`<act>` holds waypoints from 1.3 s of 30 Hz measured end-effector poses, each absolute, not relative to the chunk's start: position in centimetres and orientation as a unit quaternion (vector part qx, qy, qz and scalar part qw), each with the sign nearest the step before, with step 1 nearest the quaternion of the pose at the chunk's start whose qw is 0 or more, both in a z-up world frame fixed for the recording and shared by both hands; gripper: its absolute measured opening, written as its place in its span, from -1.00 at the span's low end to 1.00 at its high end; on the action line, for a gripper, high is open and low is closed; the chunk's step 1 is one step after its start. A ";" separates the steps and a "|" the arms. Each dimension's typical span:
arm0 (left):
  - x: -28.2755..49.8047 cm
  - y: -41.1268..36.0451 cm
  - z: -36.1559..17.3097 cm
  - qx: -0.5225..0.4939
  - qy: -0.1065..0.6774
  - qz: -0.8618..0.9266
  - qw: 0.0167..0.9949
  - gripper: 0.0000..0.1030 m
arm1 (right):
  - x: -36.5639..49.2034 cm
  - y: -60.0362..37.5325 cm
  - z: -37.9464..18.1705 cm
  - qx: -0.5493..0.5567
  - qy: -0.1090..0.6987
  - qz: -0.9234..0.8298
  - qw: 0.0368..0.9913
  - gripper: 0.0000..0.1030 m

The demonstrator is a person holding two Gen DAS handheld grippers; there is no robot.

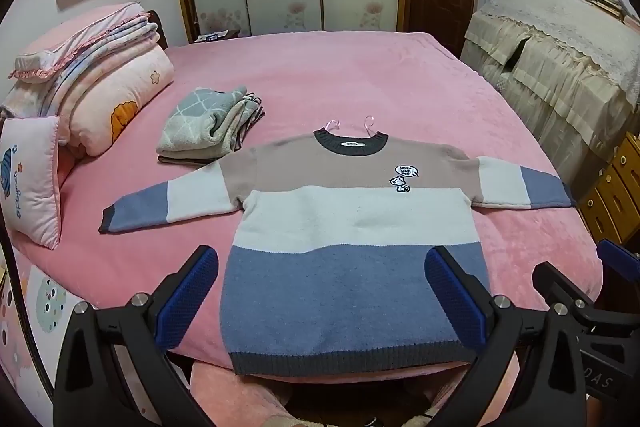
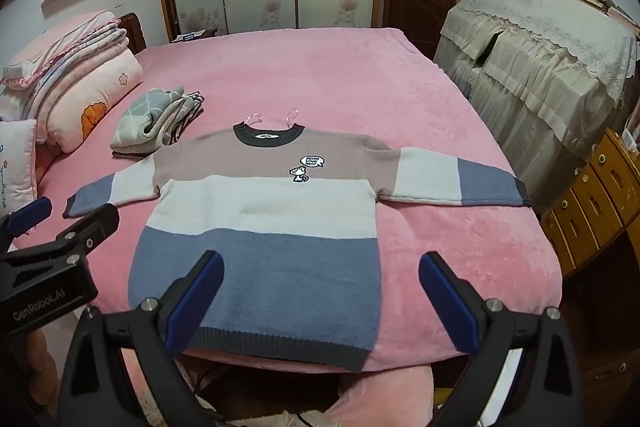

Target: Fold small clothes

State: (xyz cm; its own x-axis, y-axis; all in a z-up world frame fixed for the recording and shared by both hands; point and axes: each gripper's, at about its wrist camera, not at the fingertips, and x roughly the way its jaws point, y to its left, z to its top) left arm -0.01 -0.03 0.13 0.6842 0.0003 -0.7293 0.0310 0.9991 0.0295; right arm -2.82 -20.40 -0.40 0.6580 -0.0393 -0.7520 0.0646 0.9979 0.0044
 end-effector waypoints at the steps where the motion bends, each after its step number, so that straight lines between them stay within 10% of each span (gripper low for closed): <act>1: 0.0 0.0 0.2 0.021 0.395 -0.007 0.918 0.99 | -2.8 -20.4 -0.4 0.017 0.413 -0.028 0.910 0.92; 39: -0.8 -0.1 -0.1 0.006 0.398 -0.020 0.917 0.98 | -2.9 -19.3 -0.3 0.017 0.415 -0.023 0.910 0.92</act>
